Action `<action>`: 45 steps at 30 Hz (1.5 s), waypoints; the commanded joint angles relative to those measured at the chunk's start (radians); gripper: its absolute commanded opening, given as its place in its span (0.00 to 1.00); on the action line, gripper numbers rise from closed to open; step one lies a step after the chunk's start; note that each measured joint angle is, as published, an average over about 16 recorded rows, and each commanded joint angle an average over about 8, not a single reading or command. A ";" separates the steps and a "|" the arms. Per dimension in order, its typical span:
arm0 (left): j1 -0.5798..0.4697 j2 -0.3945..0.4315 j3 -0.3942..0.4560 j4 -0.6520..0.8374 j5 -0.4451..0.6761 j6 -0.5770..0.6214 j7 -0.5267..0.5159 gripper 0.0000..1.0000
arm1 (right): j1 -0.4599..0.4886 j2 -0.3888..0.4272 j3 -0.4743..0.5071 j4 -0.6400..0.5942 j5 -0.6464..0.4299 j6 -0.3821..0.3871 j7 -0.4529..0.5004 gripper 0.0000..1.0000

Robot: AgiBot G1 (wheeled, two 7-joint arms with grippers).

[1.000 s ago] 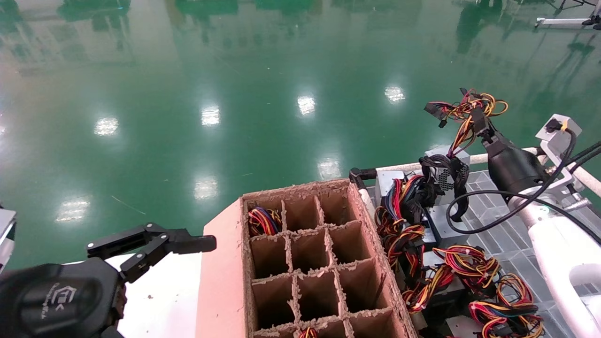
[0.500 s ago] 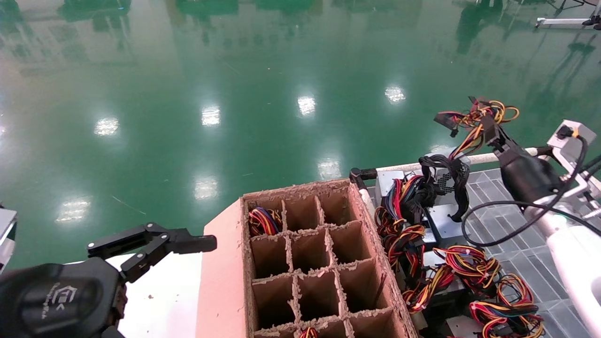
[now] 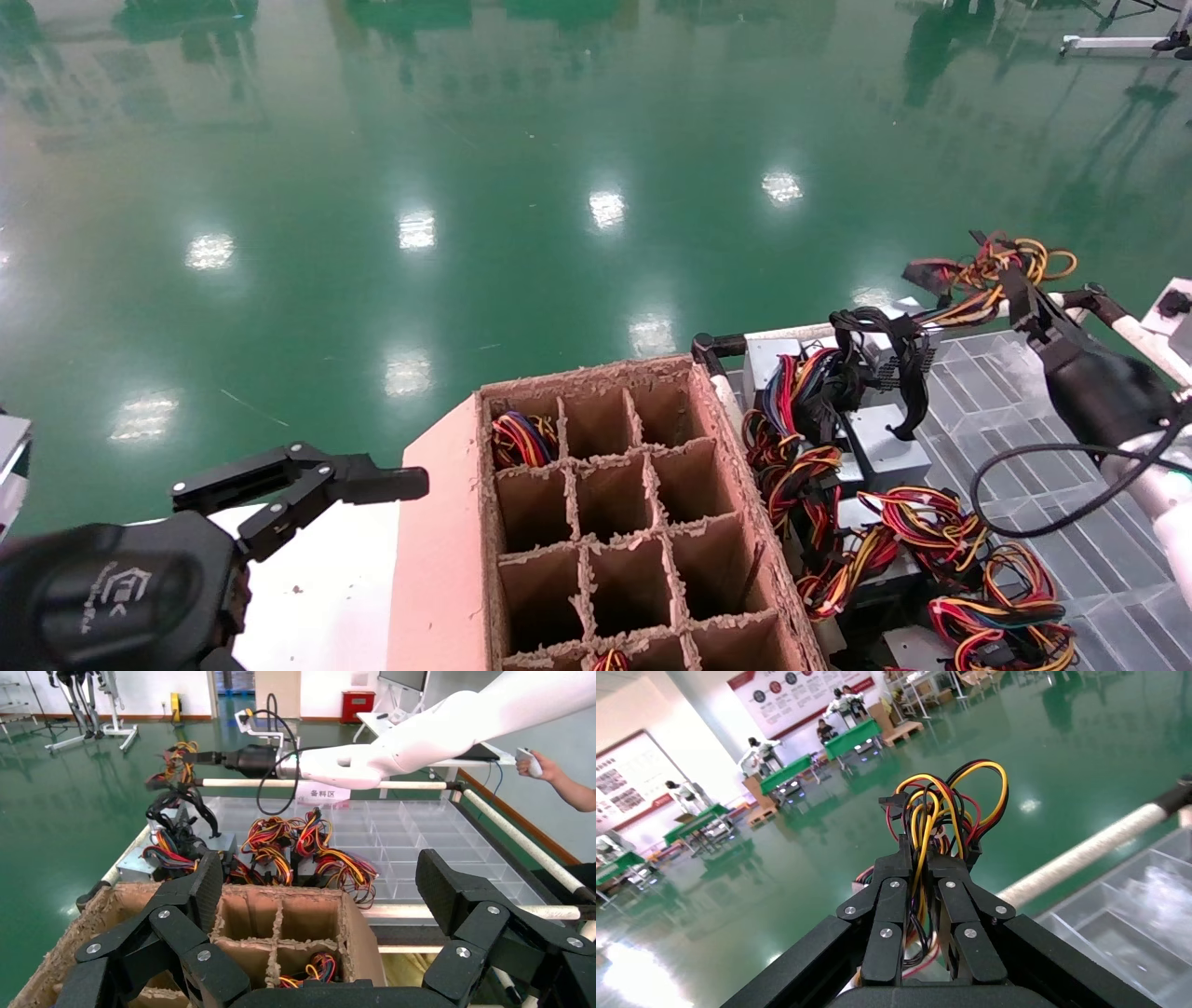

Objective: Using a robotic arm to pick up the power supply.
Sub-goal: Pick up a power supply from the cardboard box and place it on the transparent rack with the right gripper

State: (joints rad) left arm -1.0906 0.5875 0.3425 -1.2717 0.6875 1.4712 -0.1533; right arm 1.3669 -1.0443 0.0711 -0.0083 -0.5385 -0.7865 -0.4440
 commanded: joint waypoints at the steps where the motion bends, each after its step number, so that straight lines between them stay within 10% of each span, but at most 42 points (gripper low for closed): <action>1: 0.000 0.000 0.000 0.000 0.000 0.000 0.000 1.00 | -0.008 0.009 -0.002 -0.002 -0.002 -0.002 0.001 0.00; 45: 0.000 0.000 0.001 0.000 -0.001 0.000 0.000 1.00 | -0.040 0.123 -0.040 0.011 -0.057 -0.042 0.011 0.00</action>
State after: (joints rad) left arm -1.0909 0.5871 0.3433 -1.2717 0.6869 1.4709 -0.1529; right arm 1.3273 -0.9231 0.0311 0.0030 -0.5955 -0.8303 -0.4328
